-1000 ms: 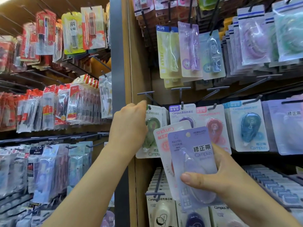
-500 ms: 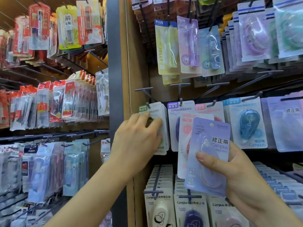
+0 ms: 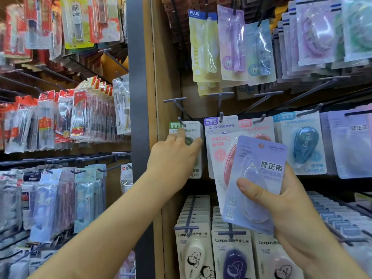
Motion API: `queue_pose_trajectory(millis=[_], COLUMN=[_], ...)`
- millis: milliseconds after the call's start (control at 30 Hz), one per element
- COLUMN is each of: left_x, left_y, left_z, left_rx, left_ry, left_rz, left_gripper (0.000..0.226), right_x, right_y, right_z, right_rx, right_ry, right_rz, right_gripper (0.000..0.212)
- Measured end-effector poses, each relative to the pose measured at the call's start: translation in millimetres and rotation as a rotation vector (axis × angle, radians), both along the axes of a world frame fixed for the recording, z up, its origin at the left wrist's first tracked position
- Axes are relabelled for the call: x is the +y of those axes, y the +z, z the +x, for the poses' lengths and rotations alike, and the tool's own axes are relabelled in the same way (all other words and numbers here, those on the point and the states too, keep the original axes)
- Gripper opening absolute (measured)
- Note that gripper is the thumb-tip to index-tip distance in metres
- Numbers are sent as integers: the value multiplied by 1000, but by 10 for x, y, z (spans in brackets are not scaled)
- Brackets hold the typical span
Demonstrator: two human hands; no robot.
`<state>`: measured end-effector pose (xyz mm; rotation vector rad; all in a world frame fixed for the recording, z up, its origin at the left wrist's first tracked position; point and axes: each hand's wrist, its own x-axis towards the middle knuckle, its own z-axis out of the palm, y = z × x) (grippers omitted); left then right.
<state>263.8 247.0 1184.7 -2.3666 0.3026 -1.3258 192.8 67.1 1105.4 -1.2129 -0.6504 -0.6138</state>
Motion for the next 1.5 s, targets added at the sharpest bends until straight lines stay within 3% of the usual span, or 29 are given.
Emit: queue_pose_trajectory(millis=[100,200,267,333,400,533,667,767,933,1200,1333,1500], left_x=[16,24,-38,-160,-283,-448,-508,-532,-589,-605,-588,-588], left_y=[-30,-187,-369,-569,-755,-978,-1054,-1044,-1038,-1116,-1167,-1178], left_z=[-81,-369,-642,-841,-924,-926,-924,-908,-919,-897,-849,-803], left_rx=[6,-9,210,438,549,448,501,627,720,782,790,716], left_ry=[-113,-618,-965,-1142,-1236,-1211,-1249,-1346,-1407,-1399,-1351,-1393], left_rz=[-108,-471,-787,-910,-964,-1032,-1137,-1299,-1412,-1400,-1405,-1373], left_gripper=[60,35,28,36,48,69,54,41,42,44,43,62], right_x=[4,3,-1,16,38,38,-48,-124,-186,-286,-341,-427], right_y=[-12,-10,-23,-44,-83,-194,-296,-329,-340,-393,-399,-359], right_z=[-20,-72,-111,-180,-247,-350,-368,-379,-406,-360,-386,-468], right_rx=[3,1,-9,-10,-9,49,93,136,91,-40,-33,-11], right_ry=[-6,-5,5,25,47,109,122,78,35,-319,-347,-316], right_rz=[18,46,53,71,63,57,13,33,46,35,50,79], right_gripper=[59,67,69,65,61,57,37,36,36,27,37,78])
